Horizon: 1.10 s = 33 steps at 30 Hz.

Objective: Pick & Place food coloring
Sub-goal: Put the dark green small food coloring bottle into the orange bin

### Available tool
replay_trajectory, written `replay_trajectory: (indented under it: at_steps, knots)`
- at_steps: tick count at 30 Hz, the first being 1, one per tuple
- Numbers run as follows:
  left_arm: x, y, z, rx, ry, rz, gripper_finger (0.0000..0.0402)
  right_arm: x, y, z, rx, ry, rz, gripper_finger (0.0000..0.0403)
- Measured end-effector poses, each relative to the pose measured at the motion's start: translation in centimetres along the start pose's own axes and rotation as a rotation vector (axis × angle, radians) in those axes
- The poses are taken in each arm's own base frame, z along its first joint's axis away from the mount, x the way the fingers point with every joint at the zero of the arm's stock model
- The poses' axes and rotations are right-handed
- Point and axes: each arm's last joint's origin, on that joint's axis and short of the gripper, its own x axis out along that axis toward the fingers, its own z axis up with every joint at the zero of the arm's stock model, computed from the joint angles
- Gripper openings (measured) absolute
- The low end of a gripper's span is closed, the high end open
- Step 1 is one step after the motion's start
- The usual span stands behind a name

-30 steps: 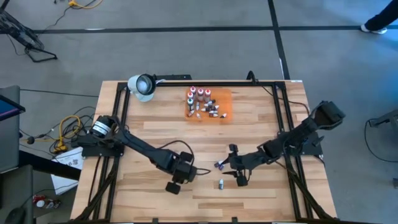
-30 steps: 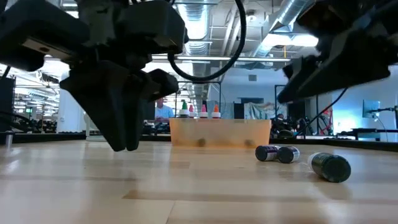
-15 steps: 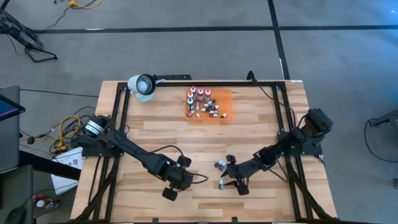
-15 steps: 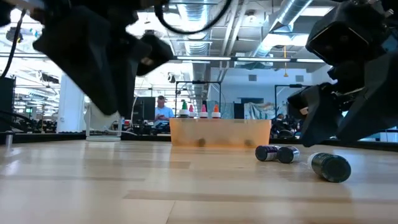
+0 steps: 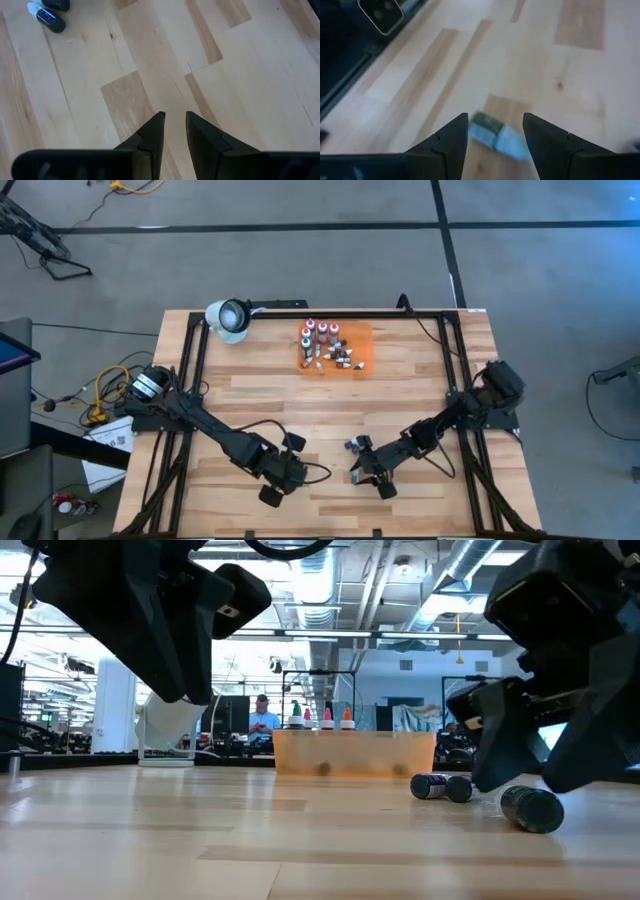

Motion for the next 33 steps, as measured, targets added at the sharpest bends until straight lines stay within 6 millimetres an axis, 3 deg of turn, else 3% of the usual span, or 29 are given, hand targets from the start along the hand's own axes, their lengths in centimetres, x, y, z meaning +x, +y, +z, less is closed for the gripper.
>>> replay_trajectory:
  at_steps: [6,15,27,33]
  knots:
    - [0.0,0.0,0.0,-0.001,-0.004,0.006,0.0075,1.5,-0.1,0.0,0.012,0.027,0.045,0.0182]
    - [0.0,0.0,0.0,-0.001,-0.004,0.010,0.0075,1.5,-0.8,0.0,0.073,0.061,0.042,0.0176]
    - [0.0,0.2,0.0,-0.001,-0.010,0.085,0.0075,1.5,-0.9,-0.3,0.075,0.091,0.027,0.0080]
    - [0.0,0.4,0.1,-0.002,-0.013,0.132,0.0075,1.5,-0.9,-0.3,0.075,0.094,0.027,0.0072]
